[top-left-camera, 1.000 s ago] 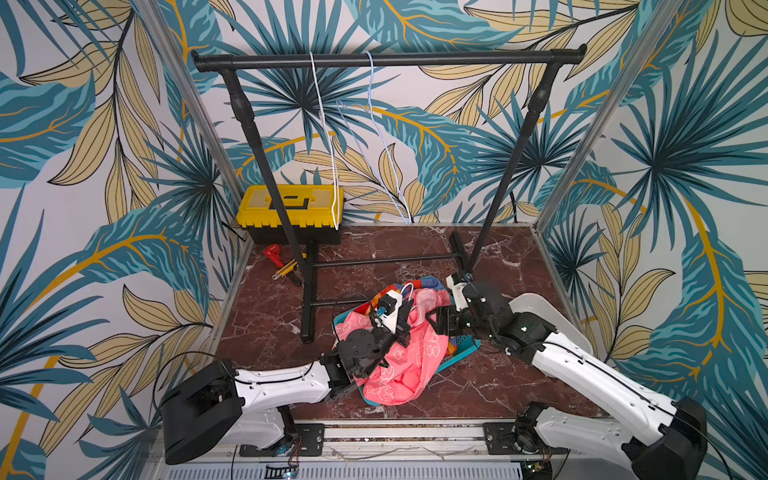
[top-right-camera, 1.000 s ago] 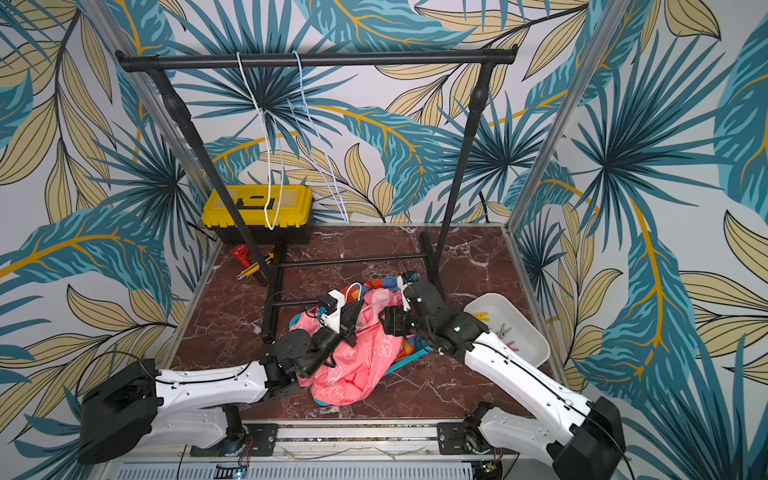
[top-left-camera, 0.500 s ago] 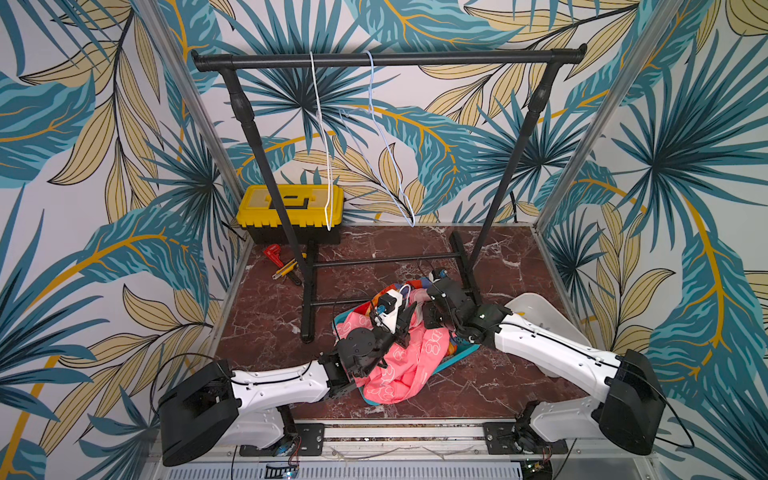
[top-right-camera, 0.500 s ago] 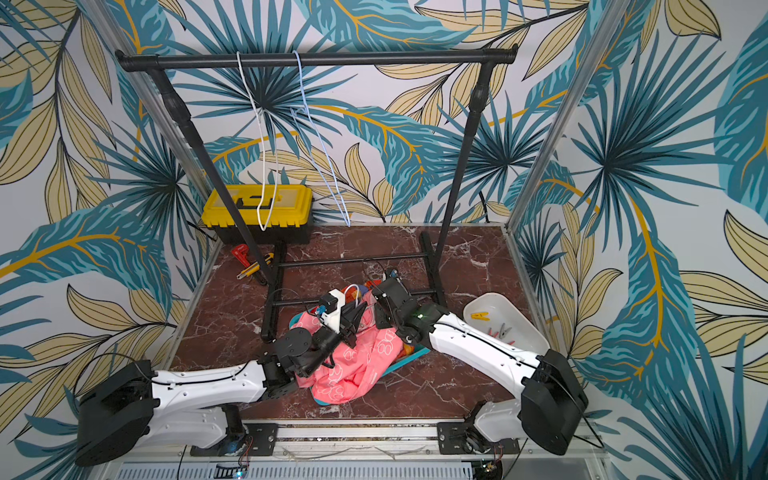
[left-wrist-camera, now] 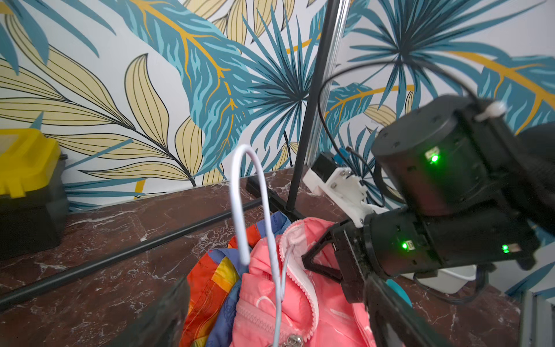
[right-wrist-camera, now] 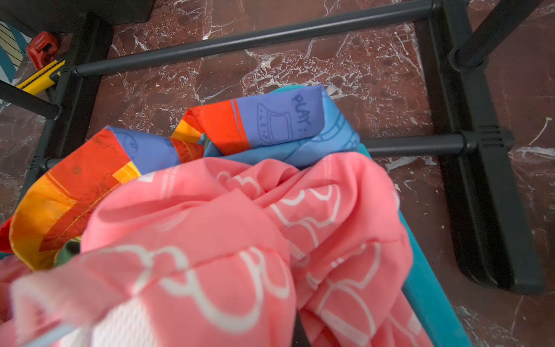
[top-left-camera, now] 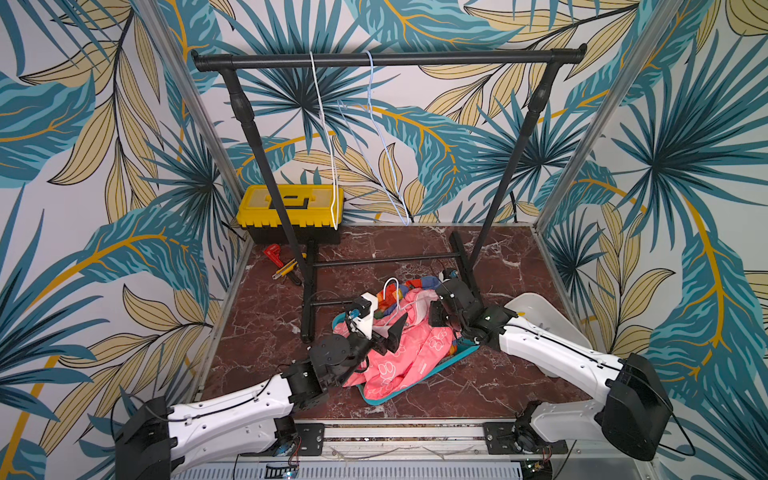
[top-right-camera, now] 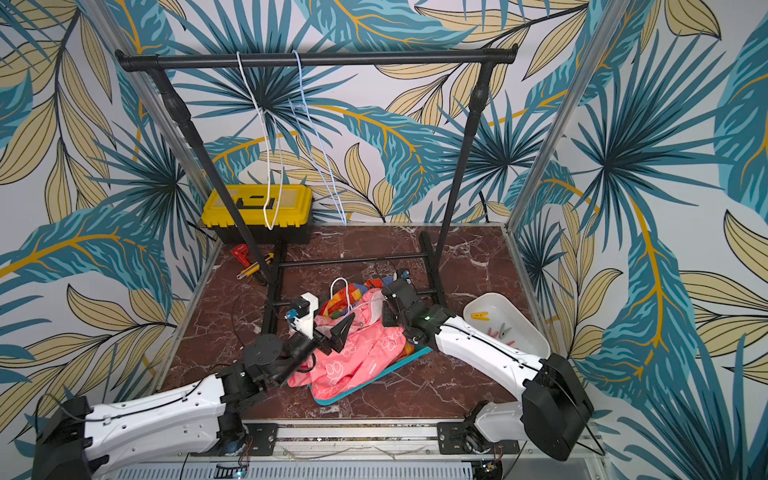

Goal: Remove the clothespins securing jackets to the hanger
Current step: Remove the clothespin from the hanger.

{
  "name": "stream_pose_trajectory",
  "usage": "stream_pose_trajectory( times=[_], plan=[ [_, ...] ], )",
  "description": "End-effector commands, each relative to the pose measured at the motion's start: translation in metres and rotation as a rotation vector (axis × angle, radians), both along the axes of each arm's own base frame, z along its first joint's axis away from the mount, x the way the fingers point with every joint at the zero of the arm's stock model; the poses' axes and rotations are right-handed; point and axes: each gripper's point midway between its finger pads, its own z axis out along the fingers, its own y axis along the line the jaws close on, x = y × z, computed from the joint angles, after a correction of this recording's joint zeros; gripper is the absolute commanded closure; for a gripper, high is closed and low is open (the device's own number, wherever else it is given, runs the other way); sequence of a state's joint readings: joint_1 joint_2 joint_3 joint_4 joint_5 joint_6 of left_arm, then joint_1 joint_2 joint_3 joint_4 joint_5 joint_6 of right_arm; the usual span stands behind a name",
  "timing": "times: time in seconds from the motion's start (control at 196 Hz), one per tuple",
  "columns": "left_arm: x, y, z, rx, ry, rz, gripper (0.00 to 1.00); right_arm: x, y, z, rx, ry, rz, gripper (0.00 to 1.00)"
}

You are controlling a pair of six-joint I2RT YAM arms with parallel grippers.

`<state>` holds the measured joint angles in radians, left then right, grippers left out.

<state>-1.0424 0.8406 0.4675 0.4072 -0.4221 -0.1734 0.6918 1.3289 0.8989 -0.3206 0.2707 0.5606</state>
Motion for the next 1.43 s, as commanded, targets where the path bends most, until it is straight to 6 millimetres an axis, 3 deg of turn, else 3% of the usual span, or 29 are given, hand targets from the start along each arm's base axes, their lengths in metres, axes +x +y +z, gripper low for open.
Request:
stream_pose_trajectory(
  times=[0.0,0.102,0.184,0.286,0.419,0.491,0.613,0.899,1.017,1.14,1.426],
  plan=[
    [-0.008,0.027,-0.004,0.044,0.044,0.033,0.05,0.001,-0.015,-0.011,0.005,0.013,-0.040,1.00],
    [-0.020,0.049,0.004,0.051,0.076,0.037,0.04,-0.002,-0.016,-0.017,0.010,0.021,-0.032,1.00],
    [-0.020,0.072,0.001,0.063,0.155,0.116,0.11,-0.007,-0.018,-0.021,0.018,0.027,-0.028,1.00],
    [-0.021,0.089,-0.024,0.145,0.289,0.176,0.22,-0.013,-0.024,-0.034,0.018,0.028,-0.039,1.00],
    [-0.031,0.079,-0.049,0.221,0.411,0.116,0.28,-0.021,-0.037,-0.040,-0.010,0.033,-0.066,1.00],
    [-0.036,0.069,-0.054,0.252,0.439,0.060,0.36,-0.024,-0.040,-0.039,-0.004,0.029,-0.074,1.00],
    [-0.050,0.049,-0.057,0.285,0.487,-0.077,0.38,-0.023,-0.041,-0.037,-0.003,0.027,-0.071,1.00],
    [-0.073,0.061,-0.041,0.251,0.551,-0.137,0.33,-0.021,-0.038,-0.040,-0.002,0.041,-0.073,1.00],
    [-0.091,0.050,-0.048,0.262,0.616,-0.251,0.29,-0.021,-0.038,-0.040,-0.002,0.044,-0.073,1.00],
    [-0.092,0.052,-0.058,0.302,0.645,-0.246,0.28,-0.020,-0.037,-0.038,0.003,0.041,-0.073,1.00],
    [-0.089,0.048,-0.062,0.351,0.645,-0.248,0.45,-0.021,-0.039,-0.033,0.004,0.033,-0.075,1.00]
  ],
)
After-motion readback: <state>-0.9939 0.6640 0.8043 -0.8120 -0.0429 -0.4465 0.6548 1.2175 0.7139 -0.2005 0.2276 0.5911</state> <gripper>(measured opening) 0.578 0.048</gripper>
